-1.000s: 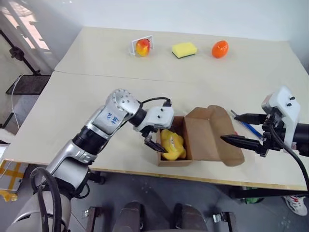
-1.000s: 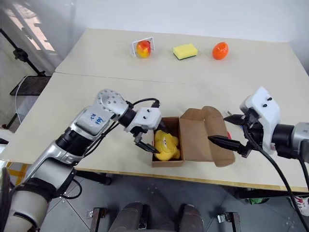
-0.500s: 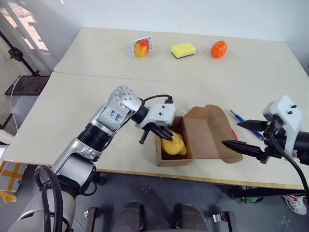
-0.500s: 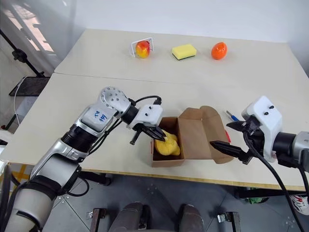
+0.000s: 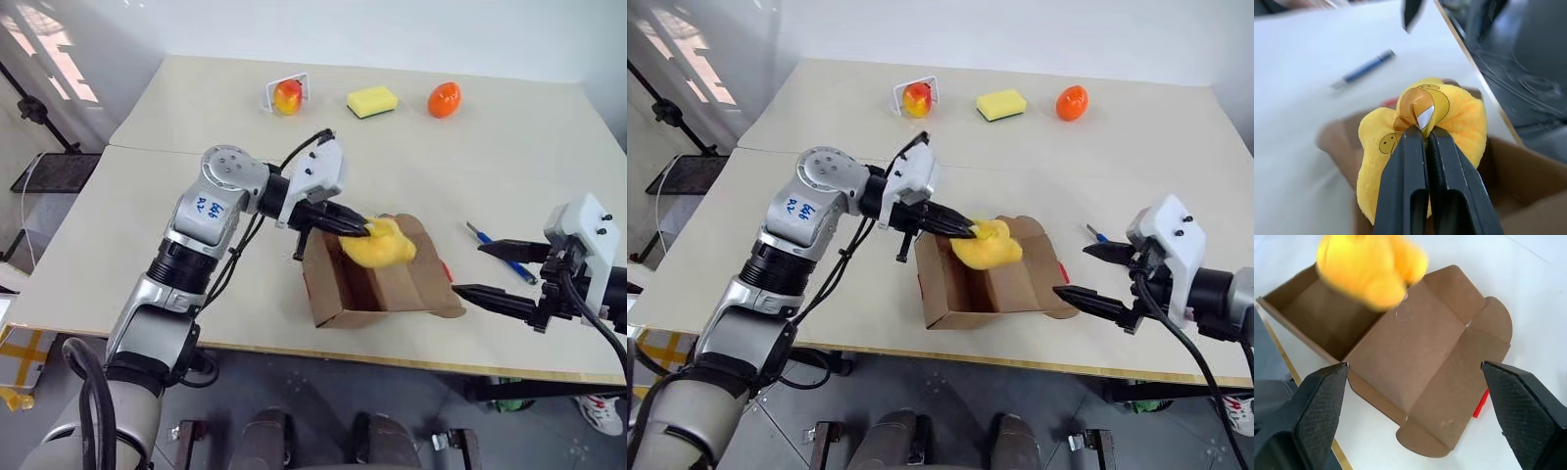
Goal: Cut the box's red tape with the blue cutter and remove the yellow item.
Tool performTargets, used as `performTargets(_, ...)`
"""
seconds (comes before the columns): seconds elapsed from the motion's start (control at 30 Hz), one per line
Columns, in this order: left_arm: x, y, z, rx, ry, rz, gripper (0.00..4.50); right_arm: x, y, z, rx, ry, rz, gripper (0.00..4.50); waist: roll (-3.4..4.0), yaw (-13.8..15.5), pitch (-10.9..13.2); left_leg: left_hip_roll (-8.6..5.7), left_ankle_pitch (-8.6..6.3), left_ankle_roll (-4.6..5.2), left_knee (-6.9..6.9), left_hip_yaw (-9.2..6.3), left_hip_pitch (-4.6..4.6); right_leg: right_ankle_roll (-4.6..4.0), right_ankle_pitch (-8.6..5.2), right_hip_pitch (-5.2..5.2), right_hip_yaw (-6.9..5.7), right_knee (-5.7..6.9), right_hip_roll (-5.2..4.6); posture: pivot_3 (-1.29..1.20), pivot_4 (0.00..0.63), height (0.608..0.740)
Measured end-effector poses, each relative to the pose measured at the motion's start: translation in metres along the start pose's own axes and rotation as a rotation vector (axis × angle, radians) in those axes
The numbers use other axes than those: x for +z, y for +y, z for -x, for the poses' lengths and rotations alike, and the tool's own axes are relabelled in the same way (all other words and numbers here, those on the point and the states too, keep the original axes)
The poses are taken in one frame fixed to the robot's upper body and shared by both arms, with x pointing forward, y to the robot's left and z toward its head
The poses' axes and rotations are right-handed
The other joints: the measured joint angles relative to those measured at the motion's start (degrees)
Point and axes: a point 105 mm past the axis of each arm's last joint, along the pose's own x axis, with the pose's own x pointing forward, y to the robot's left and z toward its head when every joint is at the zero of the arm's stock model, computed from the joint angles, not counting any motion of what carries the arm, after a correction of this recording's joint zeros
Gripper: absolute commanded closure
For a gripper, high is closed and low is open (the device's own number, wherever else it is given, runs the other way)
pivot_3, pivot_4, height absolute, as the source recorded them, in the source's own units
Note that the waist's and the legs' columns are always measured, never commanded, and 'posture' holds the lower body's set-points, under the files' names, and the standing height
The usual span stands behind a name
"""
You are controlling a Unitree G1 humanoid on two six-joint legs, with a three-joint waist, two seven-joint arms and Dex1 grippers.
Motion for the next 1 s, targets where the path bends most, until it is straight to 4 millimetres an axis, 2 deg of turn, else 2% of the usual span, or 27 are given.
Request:
performTargets(0.13, 0.006, 0.021, 0.016, 0.165, -0.022, 0.007, 4.49, 0.018, 0.000, 0.002, 0.026, -0.100, 0.068, 0.00, 0.00, -0.12, 0.00, 0.02, 0.00, 0.00, -0.01, -0.05, 0.01, 0.00, 0.00, -0.01, -0.02, 0.02, 0.02, 0.00, 0.150, 0.740)
performTargets(0.23, -0.006, 0.036, 0.045, 0.305, 0.099, 0.008, 4.49, 0.023, -0.006, 0.008, 0.033, -0.200, 0.089, 0.00, 0.00, -0.25, 0.00, -0.01, 0.00, 0.00, -0.02, 0.03, 0.04, 0.00, 0.00, 0.00, 0.00, 0.02, 0.03, 0.00, 0.150, 0.740)
performTargets(0.33, -0.020, 0.039, 0.065, 0.386, 0.190, 0.043, 4.49, 0.022, -0.015, 0.015, 0.053, -0.239, 0.109, 0.00, 0.00, -0.25, 0.00, -0.01, 0.00, 0.00, -0.02, 0.05, 0.04, 0.00, 0.00, 0.00, -0.01, 0.02, 0.02, 0.00, 0.150, 0.740)
performTargets(0.4, -0.043, 0.037, 0.086, 0.460, 0.276, 0.105, 4.49, 0.019, -0.023, 0.022, 0.074, -0.260, 0.119, 0.00, 0.00, -0.23, 0.00, -0.01, 0.00, 0.00, -0.02, 0.06, 0.06, 0.00, 0.00, 0.01, 0.00, 0.02, 0.03, 0.00, 0.150, 0.740)
performTargets(0.53, -0.068, 0.026, 0.104, 0.528, 0.355, 0.175, 4.49, 0.010, -0.035, 0.033, 0.123, -0.279, 0.116, 0.00, -0.02, 0.01, 0.01, -0.02, 0.00, 0.00, 0.04, 0.06, 0.04, 0.00, 0.00, 0.05, -0.02, 0.02, 0.03, 0.00, 0.150, 0.740)
performTargets(0.67, -0.102, 0.008, 0.157, 0.712, 0.428, 0.291, 4.49, -0.011, -0.066, 0.044, 0.099, -0.226, 0.086, 0.00, -0.02, -1.02, 0.01, 0.03, 0.01, -0.01, -0.05, 0.05, 0.13, 0.00, 0.00, 0.05, -0.01, 0.03, 0.03, 0.00, 0.150, 0.740)
performTargets(0.73, -0.108, 0.010, 0.171, 0.804, 0.413, 0.341, 4.00, -0.007, -0.073, 0.037, 0.115, -0.228, 0.104, 0.00, -0.01, -1.52, 0.01, 0.05, 0.05, -0.06, -0.03, 0.01, 0.15, 0.00, 0.00, 0.05, 0.02, 0.07, 0.03, 0.00, 0.150, 0.740)
performTargets(0.87, -0.100, 0.011, 0.180, 0.871, 0.369, 0.345, 2.85, 0.011, -0.077, 0.027, 0.151, -0.247, 0.174, 0.00, -0.01, -1.50, 0.01, 0.07, 0.05, -0.07, 0.00, -0.03, 0.15, 0.00, 0.00, 0.05, 0.00, 0.14, 0.03, 0.00, 0.150, 0.740)
performTargets(1.0, -0.092, 0.005, 0.185, 0.887, 0.340, 0.326, 1.64, 0.005, -0.083, 0.021, 0.165, -0.215, 0.148, 0.00, -0.01, -1.40, 0.01, 0.06, 0.04, -0.07, -0.01, 0.00, 0.10, 0.00, 0.00, 0.07, 0.00, 0.14, 0.02, 0.00, 0.150, 0.740)
